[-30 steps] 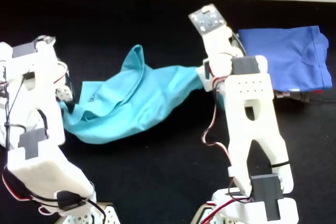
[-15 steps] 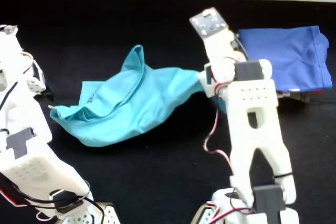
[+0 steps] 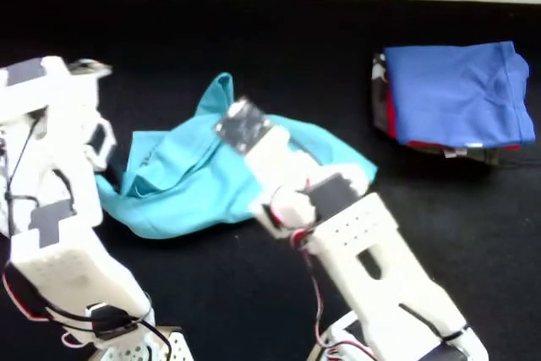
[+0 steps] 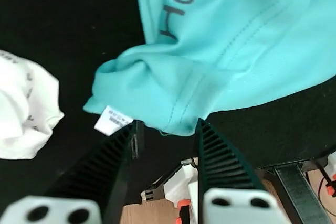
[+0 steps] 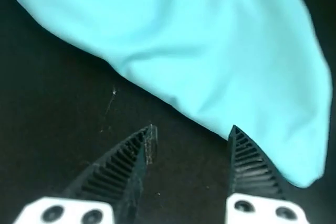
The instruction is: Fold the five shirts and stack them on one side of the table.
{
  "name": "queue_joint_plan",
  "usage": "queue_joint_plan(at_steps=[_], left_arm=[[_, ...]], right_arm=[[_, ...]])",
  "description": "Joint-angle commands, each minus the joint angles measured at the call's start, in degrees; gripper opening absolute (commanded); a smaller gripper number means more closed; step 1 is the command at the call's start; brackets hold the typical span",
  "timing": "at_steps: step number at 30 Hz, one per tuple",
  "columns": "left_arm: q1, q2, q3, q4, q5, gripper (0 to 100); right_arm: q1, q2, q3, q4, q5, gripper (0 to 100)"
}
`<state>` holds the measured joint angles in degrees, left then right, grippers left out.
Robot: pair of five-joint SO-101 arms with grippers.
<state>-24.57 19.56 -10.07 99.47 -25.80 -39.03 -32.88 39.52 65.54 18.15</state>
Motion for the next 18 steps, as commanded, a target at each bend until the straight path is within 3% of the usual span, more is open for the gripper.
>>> queue_joint_plan(at_steps=[1,4,9,13,15,18], left_arm=[[5.05,-0.31,2.33,-1.76,-0.62,17],[7.25,-0.31,5.41,-4.92,-0.35,17],[8.13,-0.31,8.84,-6.86,-0.35,17],[7.78,-0.31,9.36,-6.77,-0.35,17],[7.78,-0.66,9.01,-6.59,-0.35,17],[7.87,-1.01,8.75,-6.42,-0.35,17]], right_arm=[[-0.92,3.65,5.41,-8.84,-0.7,21.7],[-0.84,11.03,5.23,-11.03,-0.7,22.5],[-0.84,23.6,-1.89,-10.68,-0.79,32.4],[-0.84,32.13,-7.6,-10.86,-0.7,32.0],[-0.13,36.09,-10.86,-10.77,-0.7,26.2],[3.03,40.13,-15.87,-10.59,-0.7,5.6]])
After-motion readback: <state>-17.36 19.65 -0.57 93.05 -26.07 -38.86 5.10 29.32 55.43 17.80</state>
